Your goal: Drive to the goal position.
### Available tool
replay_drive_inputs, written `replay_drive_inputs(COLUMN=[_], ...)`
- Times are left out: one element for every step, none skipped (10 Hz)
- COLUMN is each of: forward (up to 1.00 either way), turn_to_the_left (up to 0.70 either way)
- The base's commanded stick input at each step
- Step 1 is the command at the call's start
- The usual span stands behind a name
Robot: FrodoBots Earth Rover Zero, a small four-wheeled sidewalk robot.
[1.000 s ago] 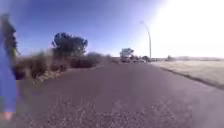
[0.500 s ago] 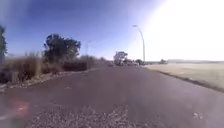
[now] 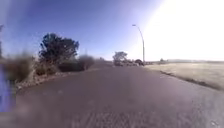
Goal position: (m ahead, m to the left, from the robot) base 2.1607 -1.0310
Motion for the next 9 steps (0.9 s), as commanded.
replay_drive_inputs(forward=[0.70,0.70,0.70,0.70,0.70,0.70,0.70,0.70,0.70], turn_to_the_left=[0.00,0.00,-0.06,-0.16,-0.27,-0.35,-0.35,-0.35,-0.30])
